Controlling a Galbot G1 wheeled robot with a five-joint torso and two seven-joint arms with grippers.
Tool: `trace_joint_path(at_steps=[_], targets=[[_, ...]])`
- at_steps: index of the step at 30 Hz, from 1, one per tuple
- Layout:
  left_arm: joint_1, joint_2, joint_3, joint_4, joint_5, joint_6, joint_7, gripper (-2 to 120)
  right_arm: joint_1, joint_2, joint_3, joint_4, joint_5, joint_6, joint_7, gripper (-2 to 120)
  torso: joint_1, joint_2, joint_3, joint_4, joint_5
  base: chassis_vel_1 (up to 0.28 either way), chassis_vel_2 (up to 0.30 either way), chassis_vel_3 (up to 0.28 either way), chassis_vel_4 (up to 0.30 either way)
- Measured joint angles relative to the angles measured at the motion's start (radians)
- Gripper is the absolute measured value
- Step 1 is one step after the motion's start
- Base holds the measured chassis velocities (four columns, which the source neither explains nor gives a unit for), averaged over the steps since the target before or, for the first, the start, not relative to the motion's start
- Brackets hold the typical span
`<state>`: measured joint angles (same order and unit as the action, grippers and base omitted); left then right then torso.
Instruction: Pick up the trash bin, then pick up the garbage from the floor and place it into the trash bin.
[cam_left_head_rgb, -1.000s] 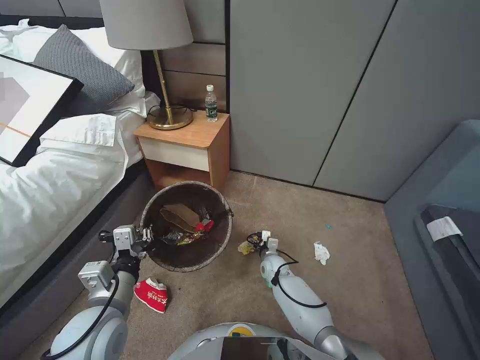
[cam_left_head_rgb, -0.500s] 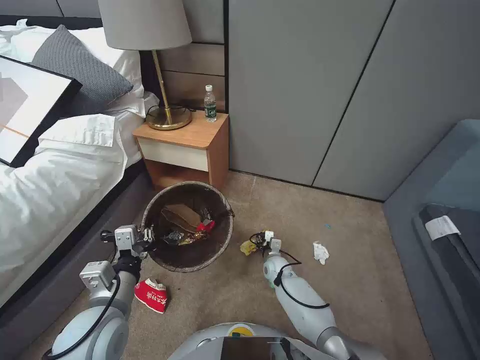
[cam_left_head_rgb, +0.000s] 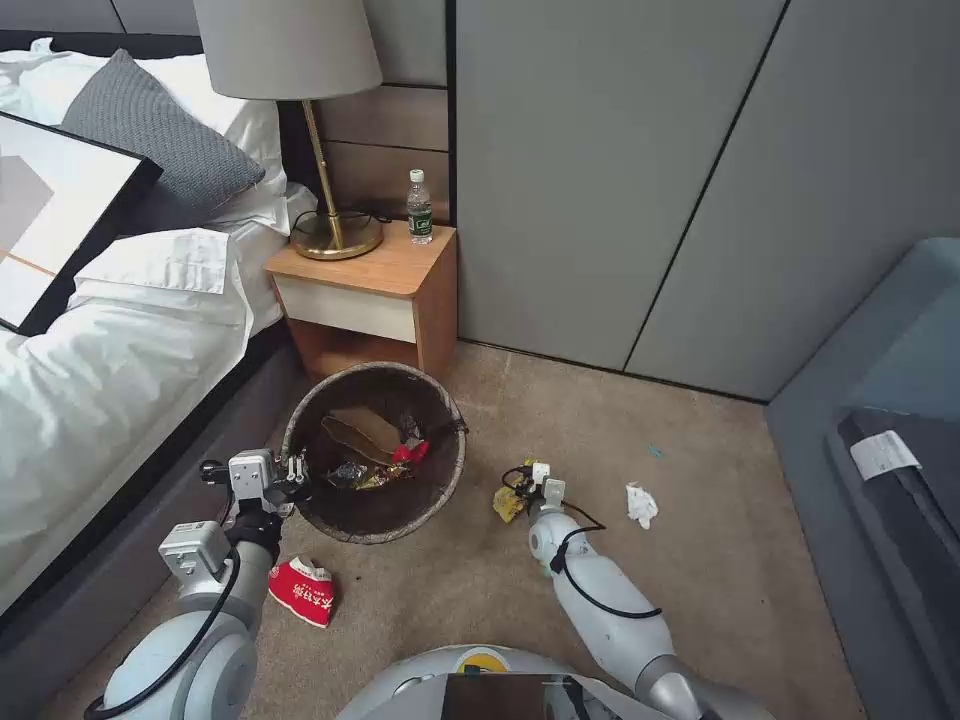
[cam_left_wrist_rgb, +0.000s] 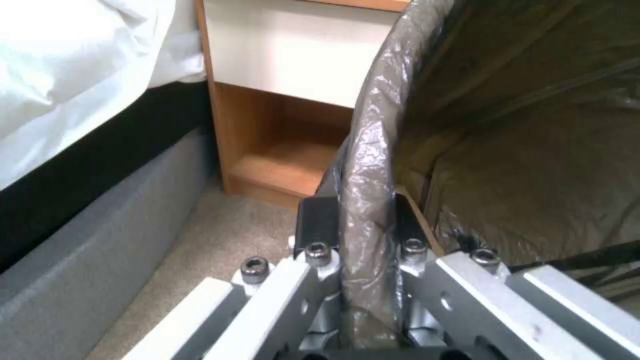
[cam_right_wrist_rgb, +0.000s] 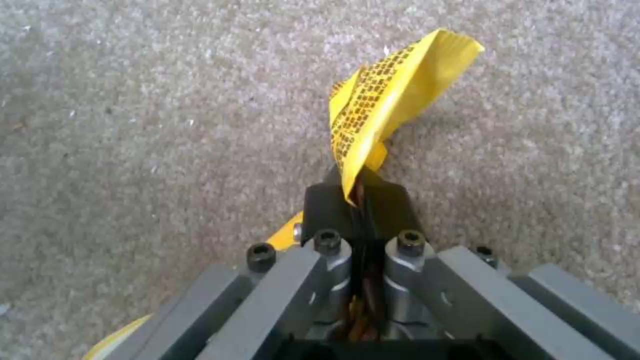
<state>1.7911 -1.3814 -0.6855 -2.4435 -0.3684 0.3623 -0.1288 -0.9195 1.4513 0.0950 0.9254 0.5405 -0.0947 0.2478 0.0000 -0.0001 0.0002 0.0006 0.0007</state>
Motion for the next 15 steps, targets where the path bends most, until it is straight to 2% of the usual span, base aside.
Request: trace_joint_path(at_steps=[6,9,10,12,14,15], targets=[[-0.001,0.003,-0.004,0.000,-0.004,0.000,0.000,2,-0.023,-0.042,-0.005,0.081,-0.001,-0.008,-0.025,0,0.000,0.000,0.000,-0.0005,0.0003,0.000,0.000,0.000,0.000],[-0.002,0.006,-0.005,-0.001,-0.007,0.000,0.000,2,-0.042,-0.102,-0.005,0.197,-0.021,-0.010,-0.060,0,0.000,0.000,0.000,-0.0004,-0.0008,0.000,0.000,0.000,0.000],[-0.002,0.006,-0.005,-0.001,-0.007,0.000,0.000,2,-0.042,-0.102,-0.005,0.197,-0.021,-0.010,-0.060,0,0.000,0.000,0.000,-0.0004,-0.0008,0.000,0.000,0.000,0.000],[-0.003,0.007,-0.005,-0.002,-0.008,0.000,-0.001,2,-0.055,-0.144,-0.008,0.280,-0.017,-0.017,-0.065,0,0.000,0.000,0.000,-0.0008,-0.0002,0.000,0.000,0.000,0.000],[-0.002,0.007,-0.005,-0.005,-0.009,0.000,-0.001,2,-0.076,-0.222,-0.010,0.413,0.005,-0.037,-0.074,0,0.000,0.000,0.000,-0.0007,-0.0005,0.000,0.000,0.000,0.000],[-0.002,0.007,-0.005,-0.005,-0.009,0.000,-0.001,2,-0.076,-0.222,-0.010,0.413,0.005,-0.037,-0.074,0,0.000,0.000,0.000,-0.0007,-0.0005,0.000,0.000,0.000,0.000]])
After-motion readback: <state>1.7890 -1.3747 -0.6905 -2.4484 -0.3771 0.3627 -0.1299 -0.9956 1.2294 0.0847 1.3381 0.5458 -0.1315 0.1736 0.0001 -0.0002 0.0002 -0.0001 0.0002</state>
